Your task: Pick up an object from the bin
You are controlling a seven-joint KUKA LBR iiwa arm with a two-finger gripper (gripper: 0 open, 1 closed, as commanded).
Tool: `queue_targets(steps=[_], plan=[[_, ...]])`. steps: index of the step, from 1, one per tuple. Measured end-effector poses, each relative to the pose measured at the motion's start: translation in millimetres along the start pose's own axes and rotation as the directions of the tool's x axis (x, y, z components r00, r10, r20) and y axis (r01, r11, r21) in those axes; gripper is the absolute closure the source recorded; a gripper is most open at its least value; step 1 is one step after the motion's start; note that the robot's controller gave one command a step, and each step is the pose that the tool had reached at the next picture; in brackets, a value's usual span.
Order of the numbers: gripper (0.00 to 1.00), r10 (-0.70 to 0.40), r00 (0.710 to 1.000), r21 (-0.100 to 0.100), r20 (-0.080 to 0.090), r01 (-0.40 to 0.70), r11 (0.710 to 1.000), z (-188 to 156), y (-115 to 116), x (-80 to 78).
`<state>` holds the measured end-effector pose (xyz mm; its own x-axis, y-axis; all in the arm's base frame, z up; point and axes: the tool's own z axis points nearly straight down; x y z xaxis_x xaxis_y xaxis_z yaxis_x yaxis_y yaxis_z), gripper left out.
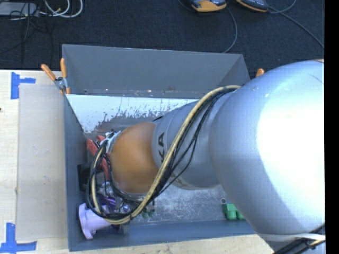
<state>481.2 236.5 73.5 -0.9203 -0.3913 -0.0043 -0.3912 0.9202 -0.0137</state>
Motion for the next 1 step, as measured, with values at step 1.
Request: queue_targets(steps=[1], plan=[[1.00,0.000,1.000,0.000,0.000,0.000,1.000,0.0,0.0,0.0]])
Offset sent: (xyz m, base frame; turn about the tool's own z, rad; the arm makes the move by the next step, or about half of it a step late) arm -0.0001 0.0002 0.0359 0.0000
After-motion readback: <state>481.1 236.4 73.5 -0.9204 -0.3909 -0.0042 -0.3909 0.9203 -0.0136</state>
